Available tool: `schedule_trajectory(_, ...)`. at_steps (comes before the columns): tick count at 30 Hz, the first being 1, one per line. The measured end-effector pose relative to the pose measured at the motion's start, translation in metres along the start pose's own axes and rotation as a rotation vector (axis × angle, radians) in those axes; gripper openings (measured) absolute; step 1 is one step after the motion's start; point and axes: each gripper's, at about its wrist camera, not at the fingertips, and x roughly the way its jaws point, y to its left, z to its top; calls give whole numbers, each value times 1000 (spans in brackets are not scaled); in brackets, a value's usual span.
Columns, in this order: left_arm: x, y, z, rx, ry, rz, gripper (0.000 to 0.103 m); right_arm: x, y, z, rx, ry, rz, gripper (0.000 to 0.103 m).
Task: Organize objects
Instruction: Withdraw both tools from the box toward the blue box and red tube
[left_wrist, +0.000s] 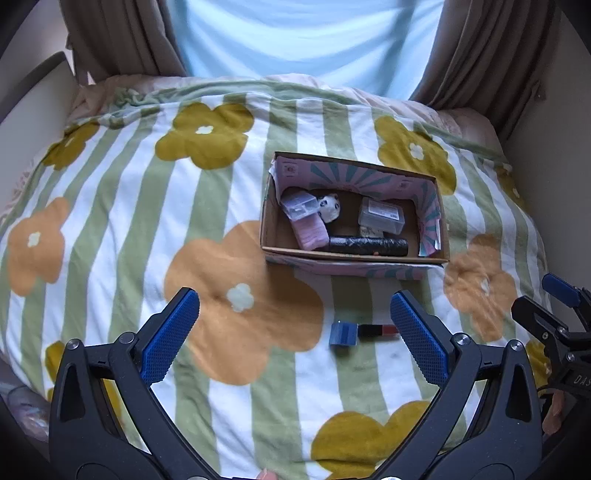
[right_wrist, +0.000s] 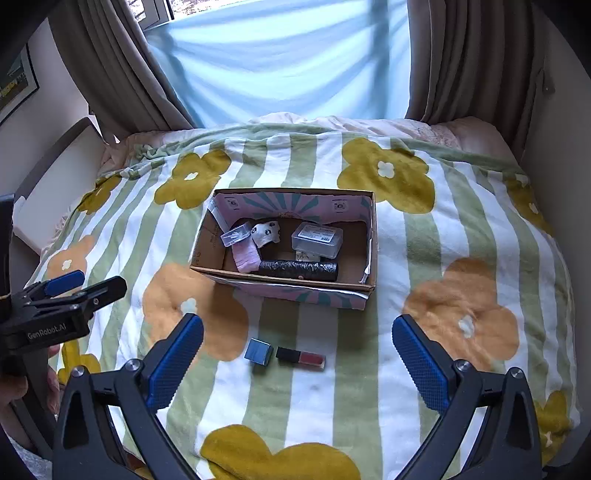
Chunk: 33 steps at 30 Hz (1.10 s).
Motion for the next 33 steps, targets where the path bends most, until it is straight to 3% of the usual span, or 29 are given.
schedule_trajectory(12,-16,-13,-21,74,-31,-48,103,-22,2,-16,5,-42,-14,102)
schedule_trajectory(20,-12,-19,-24,126,-30,-93,103,-15,0,-24,21,-8,-18,102)
schedule_trajectory(26,8,-25,-32,209,-1,-131,103,8,0,-35,50,46,-34,102)
schedule_trajectory(33,62,-39,-54,388,52,-162,103,54,-8,-49,96,115,-58,102)
